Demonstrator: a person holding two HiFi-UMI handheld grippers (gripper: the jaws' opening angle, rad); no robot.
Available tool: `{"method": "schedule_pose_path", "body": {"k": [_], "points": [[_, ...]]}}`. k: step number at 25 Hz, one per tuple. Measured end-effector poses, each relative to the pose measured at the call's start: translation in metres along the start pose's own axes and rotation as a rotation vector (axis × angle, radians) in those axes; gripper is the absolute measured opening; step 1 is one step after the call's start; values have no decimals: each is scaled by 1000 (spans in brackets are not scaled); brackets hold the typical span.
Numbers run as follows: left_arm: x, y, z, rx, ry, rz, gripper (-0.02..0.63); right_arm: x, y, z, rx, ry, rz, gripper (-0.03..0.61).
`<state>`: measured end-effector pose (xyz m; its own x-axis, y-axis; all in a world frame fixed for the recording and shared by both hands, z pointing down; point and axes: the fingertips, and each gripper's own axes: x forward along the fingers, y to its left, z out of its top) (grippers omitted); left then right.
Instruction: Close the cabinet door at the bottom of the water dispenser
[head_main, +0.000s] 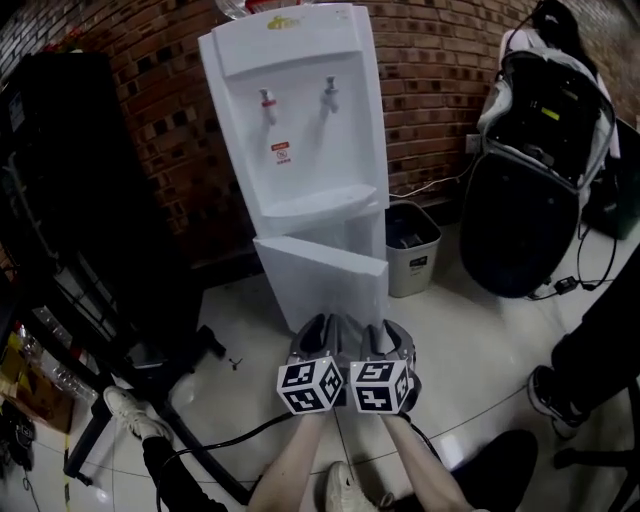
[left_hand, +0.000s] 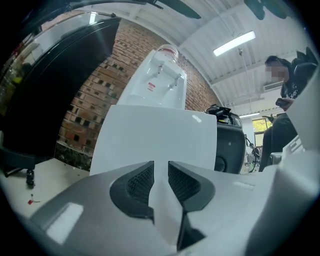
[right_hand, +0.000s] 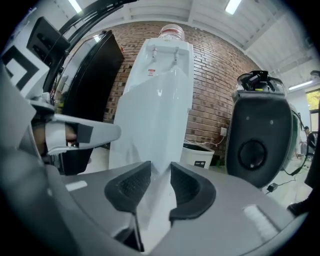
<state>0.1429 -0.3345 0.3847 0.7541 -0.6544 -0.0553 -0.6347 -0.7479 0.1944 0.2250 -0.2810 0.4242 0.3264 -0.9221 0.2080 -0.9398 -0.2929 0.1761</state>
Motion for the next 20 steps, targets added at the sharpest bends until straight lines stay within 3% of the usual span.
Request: {"method": "schedule_pose_path", "body": {"k": [10, 20], "points": [[35, -6, -12, 15, 29, 2, 92, 34, -31, 2, 18, 3, -9, 98], [79, 4, -9, 37, 7, 1, 92, 78, -56, 7, 15, -14, -25, 87]]}}
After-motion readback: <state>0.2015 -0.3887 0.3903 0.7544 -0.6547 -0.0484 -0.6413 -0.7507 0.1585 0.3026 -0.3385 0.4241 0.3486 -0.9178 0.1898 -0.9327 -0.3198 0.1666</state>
